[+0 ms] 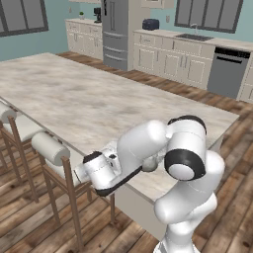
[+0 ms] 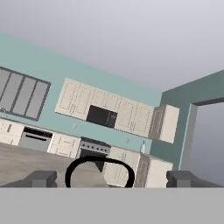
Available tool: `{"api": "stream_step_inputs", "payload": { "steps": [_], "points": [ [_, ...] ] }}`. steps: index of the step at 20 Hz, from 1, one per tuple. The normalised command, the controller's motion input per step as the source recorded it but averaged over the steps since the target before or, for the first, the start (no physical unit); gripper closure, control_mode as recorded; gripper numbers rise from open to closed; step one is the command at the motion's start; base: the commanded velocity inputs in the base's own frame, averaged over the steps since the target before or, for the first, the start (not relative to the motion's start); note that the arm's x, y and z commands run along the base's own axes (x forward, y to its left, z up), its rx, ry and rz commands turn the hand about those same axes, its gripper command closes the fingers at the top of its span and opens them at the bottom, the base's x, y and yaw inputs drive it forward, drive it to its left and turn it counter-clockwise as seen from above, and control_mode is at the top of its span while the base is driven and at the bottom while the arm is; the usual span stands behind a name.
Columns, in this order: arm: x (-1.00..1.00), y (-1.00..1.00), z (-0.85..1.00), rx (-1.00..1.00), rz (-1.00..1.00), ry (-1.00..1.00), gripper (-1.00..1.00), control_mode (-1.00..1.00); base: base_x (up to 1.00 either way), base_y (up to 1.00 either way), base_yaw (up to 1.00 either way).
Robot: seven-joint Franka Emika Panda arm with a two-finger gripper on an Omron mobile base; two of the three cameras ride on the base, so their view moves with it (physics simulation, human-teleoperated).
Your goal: The kettle is done boiling. Turn off the stove, then wait for 300 timesteps before moving the kettle to the dining table.
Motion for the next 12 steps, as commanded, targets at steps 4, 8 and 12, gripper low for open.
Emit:
{"api": "stream_step_inputs", "payload": {
  "steps": [4, 8, 12],
  "points": [
    [-0.42, 0.00, 0.39, -0.02, 0.00, -0.03, -1.00, -1.00, 0.00, 0.00, 0.00],
    [-0.42, 0.00, 0.44, 0.00, 0.00, -0.01, -1.00, -1.00, 0.00, 0.00, 0.00],
    [-0.38, 0.00, 0.48, 0.00, 0.00, 0.00, -1.00, -1.00, 0.00, 0.00, 0.00]
  ]
}}
